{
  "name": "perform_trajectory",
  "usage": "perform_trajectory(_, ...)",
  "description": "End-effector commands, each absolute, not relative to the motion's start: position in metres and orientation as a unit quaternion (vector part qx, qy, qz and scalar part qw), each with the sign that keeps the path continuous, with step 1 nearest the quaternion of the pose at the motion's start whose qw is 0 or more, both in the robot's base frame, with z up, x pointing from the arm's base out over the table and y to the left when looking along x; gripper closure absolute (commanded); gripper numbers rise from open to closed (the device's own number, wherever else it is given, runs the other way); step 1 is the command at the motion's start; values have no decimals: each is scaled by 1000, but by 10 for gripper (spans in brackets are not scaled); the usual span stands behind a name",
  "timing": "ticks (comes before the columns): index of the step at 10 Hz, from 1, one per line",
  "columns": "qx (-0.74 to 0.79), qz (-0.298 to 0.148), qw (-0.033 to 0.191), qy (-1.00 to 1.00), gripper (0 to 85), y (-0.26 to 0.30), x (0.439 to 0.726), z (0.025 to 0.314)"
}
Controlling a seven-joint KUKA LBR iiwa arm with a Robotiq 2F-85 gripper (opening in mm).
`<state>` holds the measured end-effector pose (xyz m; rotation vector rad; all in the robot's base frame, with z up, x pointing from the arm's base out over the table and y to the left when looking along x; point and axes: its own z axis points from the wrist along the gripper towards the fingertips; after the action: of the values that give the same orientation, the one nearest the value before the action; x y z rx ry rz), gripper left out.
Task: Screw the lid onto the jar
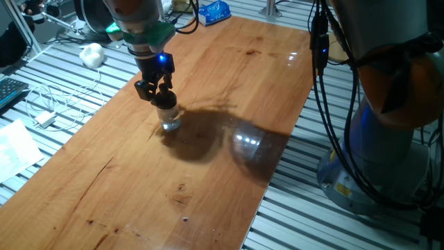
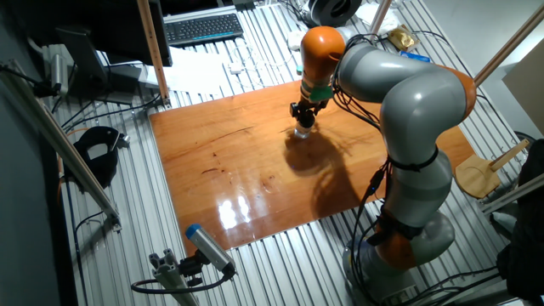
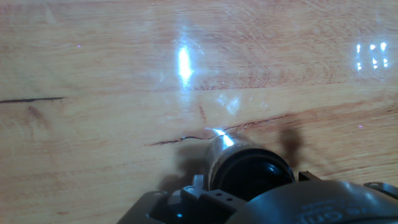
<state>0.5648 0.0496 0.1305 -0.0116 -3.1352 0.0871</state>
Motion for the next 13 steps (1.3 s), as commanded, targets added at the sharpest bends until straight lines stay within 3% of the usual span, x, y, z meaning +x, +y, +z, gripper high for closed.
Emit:
perform_trajectory(1,-2,30,3,-1000,170,49,565,131)
perform_trajectory(6,7,33,12,-999,170,49,564,136)
perform_trajectory(11,31,24,24,-999,170,49,569,181)
perform_trajectory(12,36,21,27,-999,340,46,570,191)
perform_trajectory(13,39,20,26,-999,340,44,569,199)
